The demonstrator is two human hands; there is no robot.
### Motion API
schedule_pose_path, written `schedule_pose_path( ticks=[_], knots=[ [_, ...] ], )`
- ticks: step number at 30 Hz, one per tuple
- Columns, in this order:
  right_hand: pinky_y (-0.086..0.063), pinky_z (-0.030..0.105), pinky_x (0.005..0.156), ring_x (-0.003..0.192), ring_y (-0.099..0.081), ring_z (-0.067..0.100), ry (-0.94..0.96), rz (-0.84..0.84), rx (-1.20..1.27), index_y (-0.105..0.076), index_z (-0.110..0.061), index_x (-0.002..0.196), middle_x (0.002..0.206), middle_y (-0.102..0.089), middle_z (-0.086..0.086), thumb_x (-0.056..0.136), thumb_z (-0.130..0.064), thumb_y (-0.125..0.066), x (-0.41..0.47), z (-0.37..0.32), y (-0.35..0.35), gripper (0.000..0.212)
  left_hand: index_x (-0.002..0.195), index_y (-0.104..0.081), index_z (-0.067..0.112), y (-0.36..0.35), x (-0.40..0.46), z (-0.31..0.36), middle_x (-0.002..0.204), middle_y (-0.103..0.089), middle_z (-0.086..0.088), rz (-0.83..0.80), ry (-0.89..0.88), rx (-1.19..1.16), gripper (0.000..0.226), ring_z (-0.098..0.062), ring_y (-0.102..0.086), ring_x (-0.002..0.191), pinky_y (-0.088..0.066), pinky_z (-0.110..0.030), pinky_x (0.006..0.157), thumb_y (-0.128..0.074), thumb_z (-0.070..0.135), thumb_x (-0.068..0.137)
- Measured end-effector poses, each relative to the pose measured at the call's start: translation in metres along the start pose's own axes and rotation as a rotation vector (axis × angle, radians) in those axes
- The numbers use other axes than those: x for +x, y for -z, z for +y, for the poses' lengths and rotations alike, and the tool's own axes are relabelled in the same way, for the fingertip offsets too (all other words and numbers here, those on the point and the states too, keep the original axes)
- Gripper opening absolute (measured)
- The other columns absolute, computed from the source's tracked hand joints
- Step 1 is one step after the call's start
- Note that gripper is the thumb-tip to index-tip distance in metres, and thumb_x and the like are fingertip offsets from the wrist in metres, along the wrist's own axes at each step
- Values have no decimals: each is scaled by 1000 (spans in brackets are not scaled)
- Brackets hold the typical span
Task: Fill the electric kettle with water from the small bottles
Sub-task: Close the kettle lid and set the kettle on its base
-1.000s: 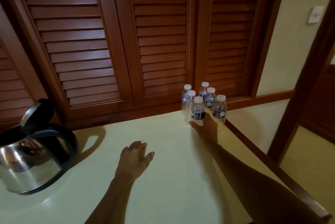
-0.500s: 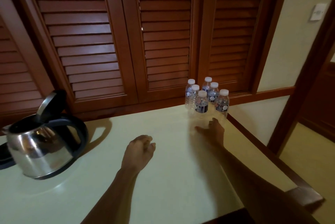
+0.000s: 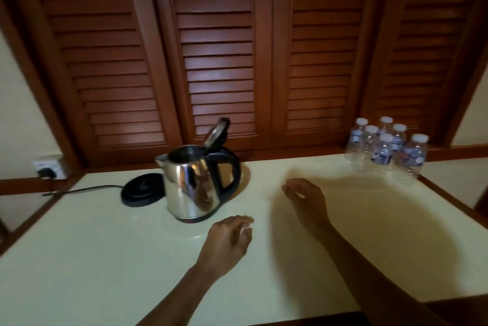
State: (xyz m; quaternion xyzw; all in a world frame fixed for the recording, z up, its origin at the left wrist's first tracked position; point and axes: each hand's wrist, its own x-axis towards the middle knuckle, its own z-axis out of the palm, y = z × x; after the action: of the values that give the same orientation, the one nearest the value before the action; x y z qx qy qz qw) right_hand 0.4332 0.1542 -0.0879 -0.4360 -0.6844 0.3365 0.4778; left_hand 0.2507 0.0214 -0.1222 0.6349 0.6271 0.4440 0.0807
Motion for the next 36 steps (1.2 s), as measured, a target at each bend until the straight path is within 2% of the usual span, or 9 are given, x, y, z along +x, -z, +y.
schedule_pose_path(
  ticks=[5,9,11,15,22,27,30,32,36],
  knots=[
    [-48,10,75,94,-62,-1,241,-59,146,-66,-18,110,104,-67,-9,89,-38,-58,4,-81,-62,30,87,-68,25,81,-9,-23,76,-71,8,234,176,-89,17,-5,-68,71,-56,-21,61,-61,11,93],
    [-47,21,87,106,-57,2,312,-52,143,-62,-26,117,114,-63,-6,95,-26,-54,9,-118,-96,23,95,-63,27,132,8,-49,83,-70,10,376,245,-128,14,-6,-66,79,-56,-26,72,-59,13,94],
    [-42,28,98,116,-52,6,347,-55,71,-59,-28,124,122,-59,-4,95,-31,-52,13,-124,-107,30,105,-61,24,148,19,-59,84,-68,5,361,292,-150,19,-8,-65,83,-56,-31,80,-65,12,91],
    [-36,38,107,123,-46,11,364,-50,-69,-58,-35,125,128,-54,-4,88,-53,-48,17,-125,-118,42,127,-57,15,163,36,-66,91,-60,8,286,354,-184,50,-10,-60,91,-46,-23,83,-78,23,83],
    [-37,20,92,114,-53,13,205,-109,-25,-53,-15,132,123,-58,0,95,-22,-54,23,-103,-112,37,149,-37,21,157,51,-80,143,-50,-6,91,404,-333,90,-21,-47,132,-42,-33,105,-85,32,74],
    [-45,13,72,91,-63,21,222,-229,1,-58,-17,115,95,-66,8,95,-23,-53,33,-96,-103,22,145,-40,26,155,57,-73,117,-56,24,65,350,-406,100,-3,-54,115,-43,-14,91,-94,24,60],
    [-46,21,72,80,-64,21,267,-280,63,-61,-26,104,86,-67,12,88,-27,-56,38,-97,-97,17,136,-42,34,146,60,-69,115,-60,21,109,347,-407,97,-7,-57,115,-45,-17,91,-96,24,55],
    [-48,30,76,81,-65,25,278,-307,106,-63,-30,101,85,-68,12,91,-15,-60,40,-97,-94,18,129,-42,39,142,61,-69,116,-62,20,128,329,-374,93,-3,-59,111,-43,-11,83,-96,23,54],
    [-50,33,80,84,-67,20,277,-285,160,-69,-37,92,84,-71,4,88,-6,-61,43,-100,-94,33,122,-55,37,138,64,-75,112,-72,14,169,295,-355,88,-5,-65,108,-54,-29,93,-96,34,44]
  ],
)
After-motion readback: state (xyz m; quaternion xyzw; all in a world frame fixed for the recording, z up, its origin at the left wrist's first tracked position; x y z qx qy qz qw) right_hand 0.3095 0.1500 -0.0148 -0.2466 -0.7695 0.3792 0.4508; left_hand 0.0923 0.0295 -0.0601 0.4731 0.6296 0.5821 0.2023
